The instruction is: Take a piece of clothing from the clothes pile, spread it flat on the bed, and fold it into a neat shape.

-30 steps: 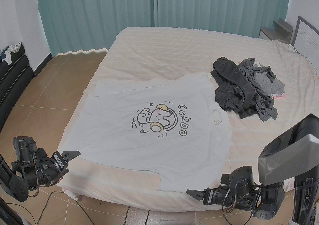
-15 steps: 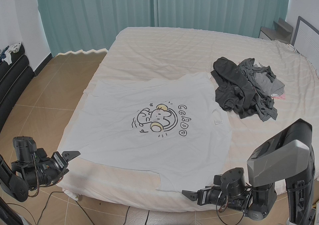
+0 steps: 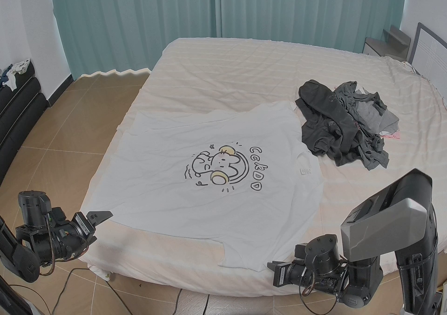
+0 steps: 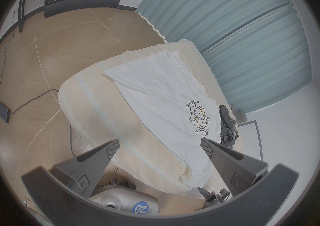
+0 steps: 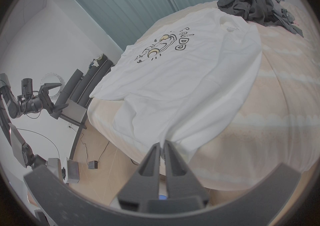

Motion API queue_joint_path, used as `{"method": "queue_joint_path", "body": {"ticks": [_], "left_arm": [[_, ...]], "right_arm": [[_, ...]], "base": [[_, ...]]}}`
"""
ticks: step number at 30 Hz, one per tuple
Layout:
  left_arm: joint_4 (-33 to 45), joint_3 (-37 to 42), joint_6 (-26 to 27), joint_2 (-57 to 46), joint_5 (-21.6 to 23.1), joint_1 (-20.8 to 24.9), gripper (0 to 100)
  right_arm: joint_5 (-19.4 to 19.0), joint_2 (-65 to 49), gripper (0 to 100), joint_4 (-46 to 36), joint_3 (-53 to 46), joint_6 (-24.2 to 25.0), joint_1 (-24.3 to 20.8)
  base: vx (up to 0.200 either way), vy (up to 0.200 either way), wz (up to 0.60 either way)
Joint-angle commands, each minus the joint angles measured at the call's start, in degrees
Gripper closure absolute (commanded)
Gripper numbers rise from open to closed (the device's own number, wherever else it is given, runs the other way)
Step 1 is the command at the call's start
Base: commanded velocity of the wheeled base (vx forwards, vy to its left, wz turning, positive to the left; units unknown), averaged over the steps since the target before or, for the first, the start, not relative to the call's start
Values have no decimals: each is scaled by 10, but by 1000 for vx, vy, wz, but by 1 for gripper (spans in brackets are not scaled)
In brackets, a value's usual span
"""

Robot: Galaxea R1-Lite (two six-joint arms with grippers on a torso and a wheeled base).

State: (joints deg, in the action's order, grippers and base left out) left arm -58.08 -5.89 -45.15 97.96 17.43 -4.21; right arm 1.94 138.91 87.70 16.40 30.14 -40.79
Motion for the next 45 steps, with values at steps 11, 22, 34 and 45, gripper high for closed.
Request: {"method": "queue_joint_path", "body": {"ticks": [11, 22, 34, 45], "left_arm": [[0, 0, 0, 1, 6, -1, 0], [0, 0, 0, 2, 6, -2, 0], [0, -1, 0, 2, 6, -3, 0], [0, -1, 0, 4, 6, -3, 0]], "right_arm": [[-32, -126, 100, -5, -35, -3, 57], [-70, -225, 100, -76, -39, -3, 78], [-88, -307, 100, -319, 12, 3, 91], [-84, -267, 100, -327, 7, 4, 128]], "base": [[0, 0, 0], [0, 0, 0], [0, 0, 0], [0, 0, 0]]}}
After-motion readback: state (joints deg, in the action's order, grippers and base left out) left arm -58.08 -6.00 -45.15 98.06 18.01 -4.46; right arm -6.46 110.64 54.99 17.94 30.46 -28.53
